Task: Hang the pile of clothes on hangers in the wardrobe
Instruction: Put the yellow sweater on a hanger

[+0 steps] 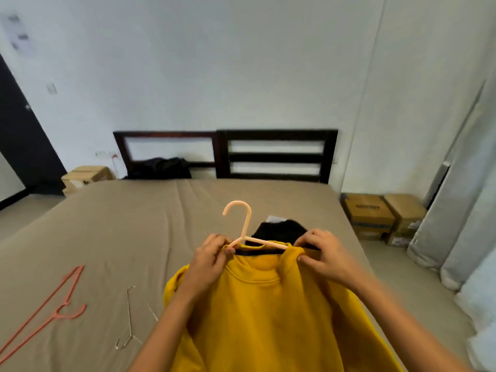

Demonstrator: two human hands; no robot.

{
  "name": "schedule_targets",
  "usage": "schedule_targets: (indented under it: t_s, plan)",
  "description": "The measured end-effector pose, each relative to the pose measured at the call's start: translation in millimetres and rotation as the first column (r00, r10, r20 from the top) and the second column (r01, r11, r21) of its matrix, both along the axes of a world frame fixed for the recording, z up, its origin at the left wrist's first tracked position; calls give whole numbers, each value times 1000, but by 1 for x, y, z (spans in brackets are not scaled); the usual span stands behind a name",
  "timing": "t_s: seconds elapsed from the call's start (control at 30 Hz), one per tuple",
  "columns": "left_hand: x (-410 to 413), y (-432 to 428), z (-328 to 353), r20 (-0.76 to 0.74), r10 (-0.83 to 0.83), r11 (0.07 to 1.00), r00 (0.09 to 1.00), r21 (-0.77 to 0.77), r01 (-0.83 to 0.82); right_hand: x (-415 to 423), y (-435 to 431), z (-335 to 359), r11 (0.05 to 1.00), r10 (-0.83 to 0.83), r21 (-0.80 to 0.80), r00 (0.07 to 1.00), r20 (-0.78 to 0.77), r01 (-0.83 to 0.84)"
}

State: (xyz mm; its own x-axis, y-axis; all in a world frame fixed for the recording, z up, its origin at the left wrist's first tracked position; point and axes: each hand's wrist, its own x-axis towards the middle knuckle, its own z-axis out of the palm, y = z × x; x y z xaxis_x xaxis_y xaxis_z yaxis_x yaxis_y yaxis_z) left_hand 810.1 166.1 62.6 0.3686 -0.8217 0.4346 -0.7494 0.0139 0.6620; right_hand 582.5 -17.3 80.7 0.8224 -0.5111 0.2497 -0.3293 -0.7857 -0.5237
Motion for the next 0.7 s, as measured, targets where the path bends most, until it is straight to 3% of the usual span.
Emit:
schedule_targets:
  t_s: [0.2, 0.37, 0.7]
  plan:
    - [-32, 3, 142, 118, -40, 983, 992, -171, 61, -38, 20, 116, 975, -44, -192, 940, 339, 116]
    - [-41, 37, 236, 240, 41, 989, 970, -145, -6, -87, 40, 203, 979, -63, -116, 796, 603, 165]
    - [-96, 76, 337, 260, -37, 998, 965, -44, 50, -148, 48, 297, 917, 19, -290, 697, 717, 273]
